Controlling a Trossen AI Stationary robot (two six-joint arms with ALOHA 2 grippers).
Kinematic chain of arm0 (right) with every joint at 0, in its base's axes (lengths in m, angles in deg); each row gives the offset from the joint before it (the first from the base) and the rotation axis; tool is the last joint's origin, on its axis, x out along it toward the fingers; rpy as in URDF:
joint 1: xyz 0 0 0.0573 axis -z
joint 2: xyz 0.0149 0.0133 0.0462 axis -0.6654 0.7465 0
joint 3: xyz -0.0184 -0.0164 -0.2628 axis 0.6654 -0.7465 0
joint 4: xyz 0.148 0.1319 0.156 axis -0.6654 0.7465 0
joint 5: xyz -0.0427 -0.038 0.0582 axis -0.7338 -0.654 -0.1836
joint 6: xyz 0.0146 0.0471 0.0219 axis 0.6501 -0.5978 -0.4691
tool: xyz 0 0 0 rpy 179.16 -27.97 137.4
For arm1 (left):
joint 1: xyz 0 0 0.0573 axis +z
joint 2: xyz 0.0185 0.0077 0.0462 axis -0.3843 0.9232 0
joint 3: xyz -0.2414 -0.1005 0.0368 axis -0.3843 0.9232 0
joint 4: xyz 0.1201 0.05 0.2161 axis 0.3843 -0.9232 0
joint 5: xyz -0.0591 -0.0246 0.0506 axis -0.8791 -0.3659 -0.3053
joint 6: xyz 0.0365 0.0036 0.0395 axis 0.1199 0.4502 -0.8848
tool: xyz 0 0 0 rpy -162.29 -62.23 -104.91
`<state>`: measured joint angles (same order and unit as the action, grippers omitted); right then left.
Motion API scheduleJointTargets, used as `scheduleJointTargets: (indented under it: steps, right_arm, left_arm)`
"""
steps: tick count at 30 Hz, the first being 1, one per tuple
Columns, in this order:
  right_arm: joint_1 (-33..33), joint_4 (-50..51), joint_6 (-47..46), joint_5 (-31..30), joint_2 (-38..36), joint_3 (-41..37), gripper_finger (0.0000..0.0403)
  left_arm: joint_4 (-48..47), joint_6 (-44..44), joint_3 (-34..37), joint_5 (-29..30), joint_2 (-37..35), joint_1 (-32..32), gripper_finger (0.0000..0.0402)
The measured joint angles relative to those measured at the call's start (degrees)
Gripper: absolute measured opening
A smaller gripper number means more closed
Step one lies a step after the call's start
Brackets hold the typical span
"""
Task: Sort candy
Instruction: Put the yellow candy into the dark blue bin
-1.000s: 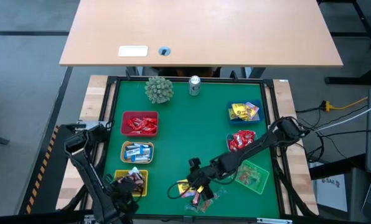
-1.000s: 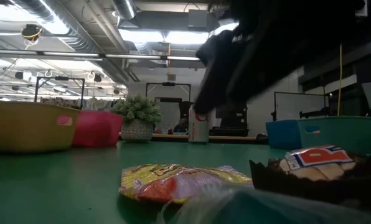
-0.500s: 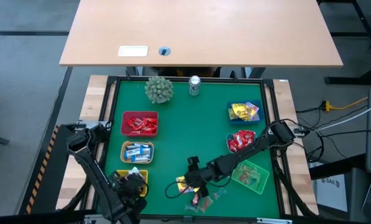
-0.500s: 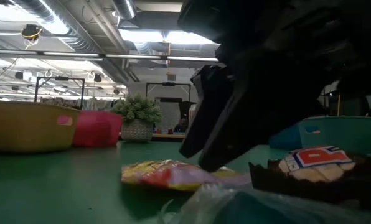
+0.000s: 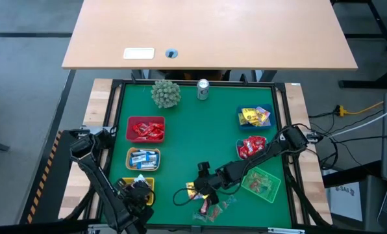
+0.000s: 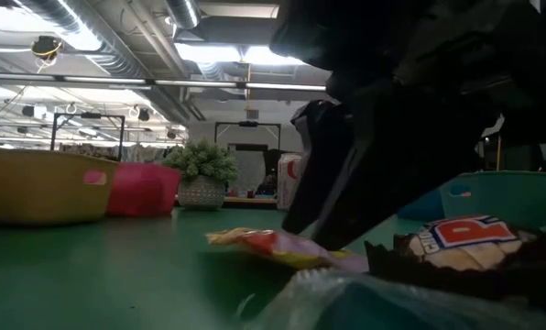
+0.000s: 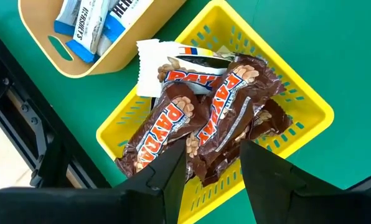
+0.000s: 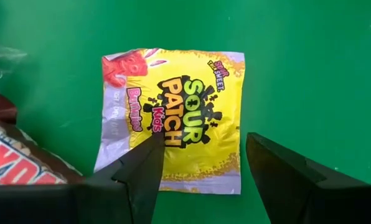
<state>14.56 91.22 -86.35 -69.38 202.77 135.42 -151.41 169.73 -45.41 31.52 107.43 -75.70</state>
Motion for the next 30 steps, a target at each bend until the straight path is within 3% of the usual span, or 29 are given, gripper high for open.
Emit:
scheduleJointTargets:
  steps: [10, 23, 30]
  right_arm:
    - [4.0, 2.8, -4.2, 7.6, -0.1, 0.0, 0.0218]
    - [4.7, 2.6, -4.2, 9.2, 0.0, -0.1, 0.0082]
    - [4.7, 2.7, -3.8, 10.2, -0.6, -0.2, 0.0028]
  left_arm:
    - [1.4, 0.0, 0.0, 0.0, 0.0, 0.0, 0.0137]
    - [2.4, 0.0, 0.0, 0.1, 0.0, 0.0, 0.0137]
    - [3.1, -0.1, 0.0, 0.4, 0.0, 0.0, 0.0137]
